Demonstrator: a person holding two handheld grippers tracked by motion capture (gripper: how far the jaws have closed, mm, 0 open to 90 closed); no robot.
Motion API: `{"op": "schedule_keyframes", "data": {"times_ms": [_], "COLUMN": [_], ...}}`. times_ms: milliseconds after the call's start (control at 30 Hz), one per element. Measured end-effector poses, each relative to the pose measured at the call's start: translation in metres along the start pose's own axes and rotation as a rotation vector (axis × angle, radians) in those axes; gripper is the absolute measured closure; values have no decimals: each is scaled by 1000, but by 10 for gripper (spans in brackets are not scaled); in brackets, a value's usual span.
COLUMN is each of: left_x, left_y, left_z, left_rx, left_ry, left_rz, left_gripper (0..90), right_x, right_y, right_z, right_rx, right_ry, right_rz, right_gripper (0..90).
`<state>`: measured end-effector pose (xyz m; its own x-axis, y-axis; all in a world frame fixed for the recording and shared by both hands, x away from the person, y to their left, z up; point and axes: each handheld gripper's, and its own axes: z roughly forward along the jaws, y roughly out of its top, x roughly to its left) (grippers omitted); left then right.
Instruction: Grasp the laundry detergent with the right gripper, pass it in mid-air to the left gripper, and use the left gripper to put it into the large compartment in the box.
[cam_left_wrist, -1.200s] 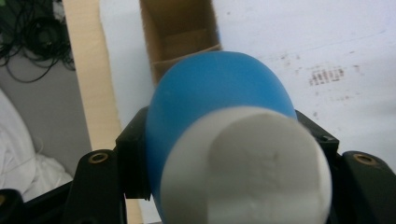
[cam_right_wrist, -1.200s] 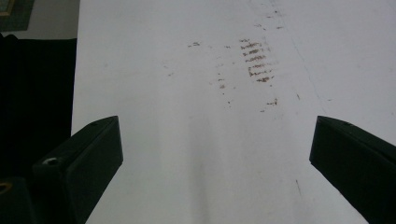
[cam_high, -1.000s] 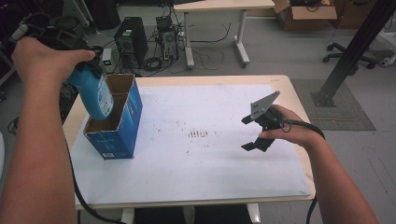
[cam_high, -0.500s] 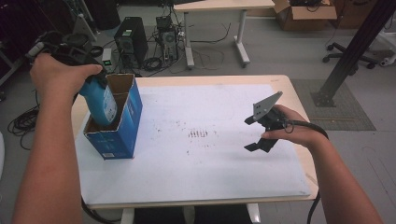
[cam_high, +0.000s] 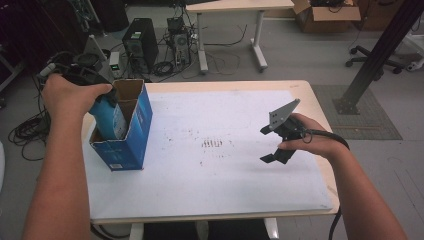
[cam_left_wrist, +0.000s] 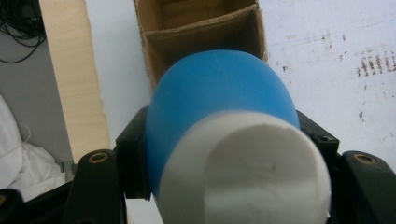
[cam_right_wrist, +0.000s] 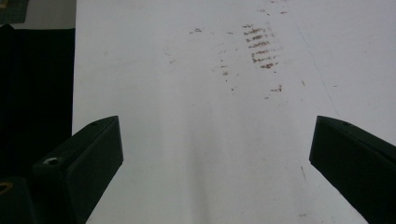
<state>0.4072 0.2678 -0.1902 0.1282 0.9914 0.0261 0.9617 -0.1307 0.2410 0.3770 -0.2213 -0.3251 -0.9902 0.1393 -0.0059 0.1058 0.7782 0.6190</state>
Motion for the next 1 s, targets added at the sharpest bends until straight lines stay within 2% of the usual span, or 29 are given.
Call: {"op": "schedule_keyframes", "data": {"times_ms": [400,1000], "left_x": [-2,0], "left_y": [-1,-5], "left_z": [25,61], "left_rx": [33,93], "left_ry": [-7,-15], "left_rz": [1,6], "left_gripper": [371,371], "right_x": [2,3], "right_y": [0,-1], "right_z": [-4,1], "right_rx": [-3,-6], "right_ry": [-1,2], "right_rz": [-6,-3], "right_gripper": [26,27]}}
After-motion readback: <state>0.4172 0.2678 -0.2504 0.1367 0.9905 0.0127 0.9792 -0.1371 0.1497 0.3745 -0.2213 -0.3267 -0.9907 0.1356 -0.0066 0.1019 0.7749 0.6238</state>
